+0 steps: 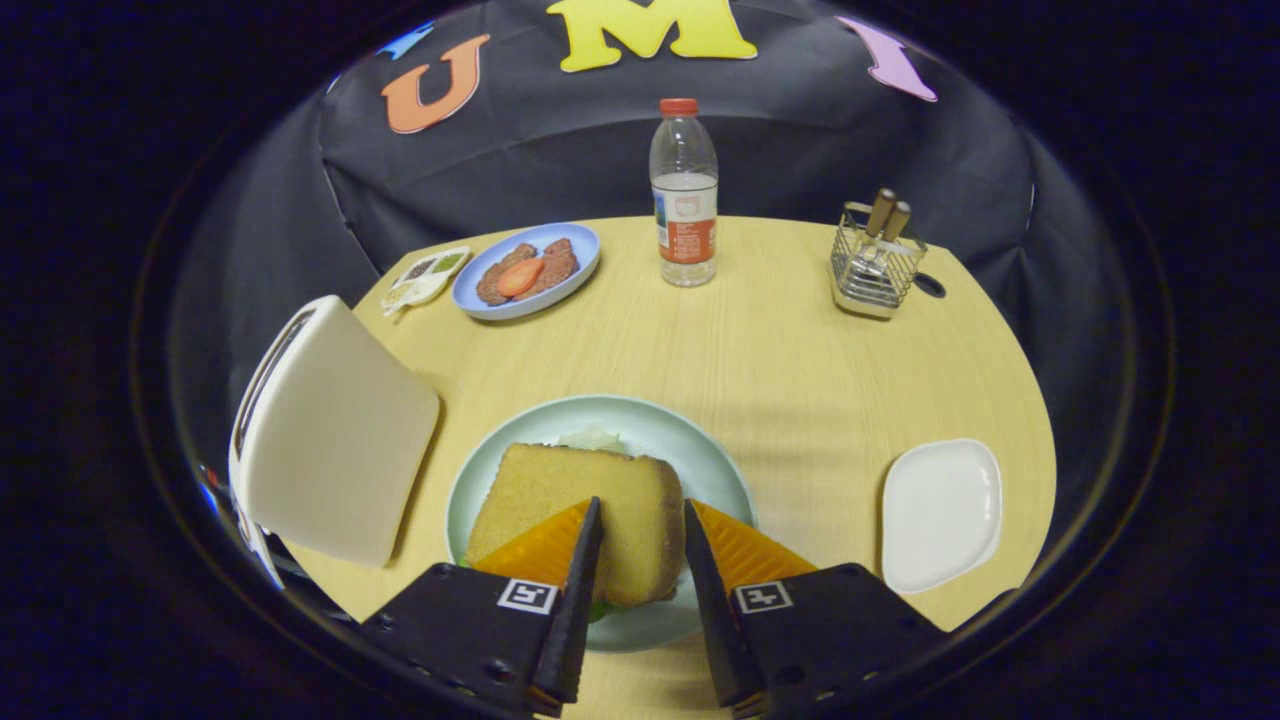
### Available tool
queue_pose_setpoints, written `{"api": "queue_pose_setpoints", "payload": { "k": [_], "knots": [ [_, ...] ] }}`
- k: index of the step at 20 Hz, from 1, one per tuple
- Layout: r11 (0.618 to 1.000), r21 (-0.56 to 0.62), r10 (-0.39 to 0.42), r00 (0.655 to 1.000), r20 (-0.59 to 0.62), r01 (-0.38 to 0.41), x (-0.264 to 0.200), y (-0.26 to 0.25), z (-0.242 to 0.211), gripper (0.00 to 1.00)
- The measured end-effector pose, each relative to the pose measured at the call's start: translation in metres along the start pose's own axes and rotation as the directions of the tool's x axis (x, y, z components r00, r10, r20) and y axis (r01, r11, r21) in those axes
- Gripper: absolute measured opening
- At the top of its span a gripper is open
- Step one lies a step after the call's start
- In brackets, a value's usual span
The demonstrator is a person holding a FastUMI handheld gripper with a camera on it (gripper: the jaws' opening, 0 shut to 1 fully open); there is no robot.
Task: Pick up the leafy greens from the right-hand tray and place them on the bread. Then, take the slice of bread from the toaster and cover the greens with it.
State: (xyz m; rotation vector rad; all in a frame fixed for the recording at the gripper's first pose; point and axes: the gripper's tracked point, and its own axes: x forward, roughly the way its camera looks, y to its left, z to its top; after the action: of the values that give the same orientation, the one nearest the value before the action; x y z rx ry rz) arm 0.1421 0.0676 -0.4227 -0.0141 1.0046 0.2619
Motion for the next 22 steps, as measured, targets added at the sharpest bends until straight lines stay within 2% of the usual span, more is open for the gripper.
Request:
{"api": "queue_pose_setpoints", "payload": {
  "k": [3, 10, 15, 18, 22],
  "knots": [
    [1.0, -0.007, -0.026, 1.0, -0.007, 0.026, 0.0, -0.008, -0.004, 0.56],
    [0.997, -0.05, -0.059, 0.998, 0.03, 0.06, -0.022, -0.015, -0.002, 0.55],
    [0.994, -0.027, -0.099, 0.989, 0.109, 0.103, -0.062, -0.005, 0.015, 0.57],
    [0.993, -0.008, -0.113, 0.976, 0.187, 0.117, -0.096, 0.011, 0.033, 0.76],
    [0.984, 0.053, -0.177, 0.925, 0.338, 0.169, -0.151, 0.025, 0.066, 0.81]
  ]
}}
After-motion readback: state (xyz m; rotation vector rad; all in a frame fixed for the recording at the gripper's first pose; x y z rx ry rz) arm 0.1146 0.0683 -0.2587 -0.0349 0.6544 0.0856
